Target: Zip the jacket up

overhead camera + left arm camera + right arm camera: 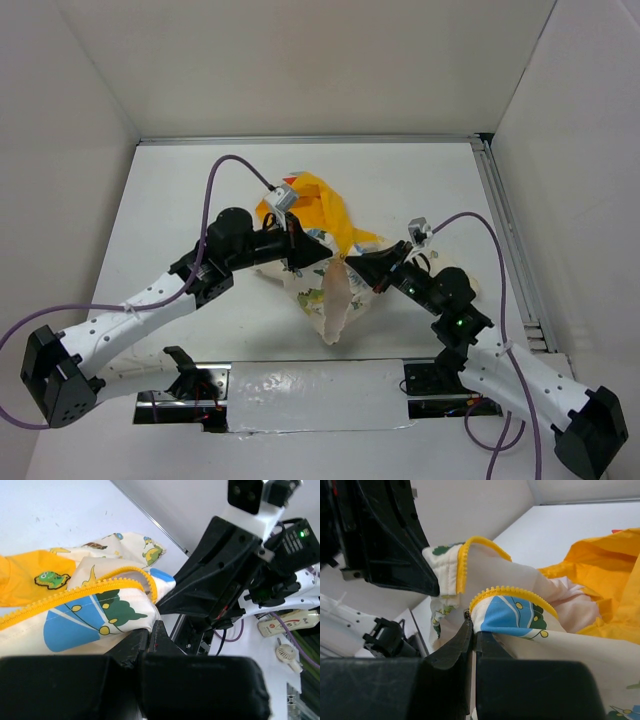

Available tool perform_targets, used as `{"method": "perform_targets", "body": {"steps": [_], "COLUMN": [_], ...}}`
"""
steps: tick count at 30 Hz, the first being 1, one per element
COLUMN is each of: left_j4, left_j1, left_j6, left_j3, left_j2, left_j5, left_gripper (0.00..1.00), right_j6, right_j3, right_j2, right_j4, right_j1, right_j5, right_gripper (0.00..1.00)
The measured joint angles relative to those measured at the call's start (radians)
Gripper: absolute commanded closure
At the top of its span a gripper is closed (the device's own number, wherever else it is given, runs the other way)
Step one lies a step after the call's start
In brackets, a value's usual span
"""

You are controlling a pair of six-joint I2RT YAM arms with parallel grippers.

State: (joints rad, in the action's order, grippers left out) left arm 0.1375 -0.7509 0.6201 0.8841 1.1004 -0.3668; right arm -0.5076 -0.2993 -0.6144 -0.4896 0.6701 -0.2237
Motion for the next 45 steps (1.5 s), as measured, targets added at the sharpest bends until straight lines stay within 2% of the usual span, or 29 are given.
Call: {"method": "perform_targets", "body": {"steps": [9,15,30,45], "left_j4": [0.101,0.143,0.247,0.294], "left_j1": [0.037,0.05,0.094,0.109], "left_j6": [-0.058,-0.1,-0.151,-0.151], "left_j3": [-0.061,-0.087,-0.214,-0.234], "left_j2": [0.0,-0.004,-0.055,-0.058], "left_j5": [-0.055,-0.105,-0.27,-0.315], "left_gripper": [1.0,1.0,1.0,1.0], "right_j6": [-0.125,-0.159,-0.214,-0.213], "right_j3": [0.0,-0.023,-0.063,-0.081], "right_j2": [-0.058,-0.122,-0.206,-0.249], "right_j4": [-0.064,-0.066,-0.125,-0.13], "right_j1": [-0.15,-0.203,-0.248,-0.248], "right_j5": [-0.24,-0.383,-0.527,-0.58], "right_gripper": [1.0,1.0,1.0,1.0]}}
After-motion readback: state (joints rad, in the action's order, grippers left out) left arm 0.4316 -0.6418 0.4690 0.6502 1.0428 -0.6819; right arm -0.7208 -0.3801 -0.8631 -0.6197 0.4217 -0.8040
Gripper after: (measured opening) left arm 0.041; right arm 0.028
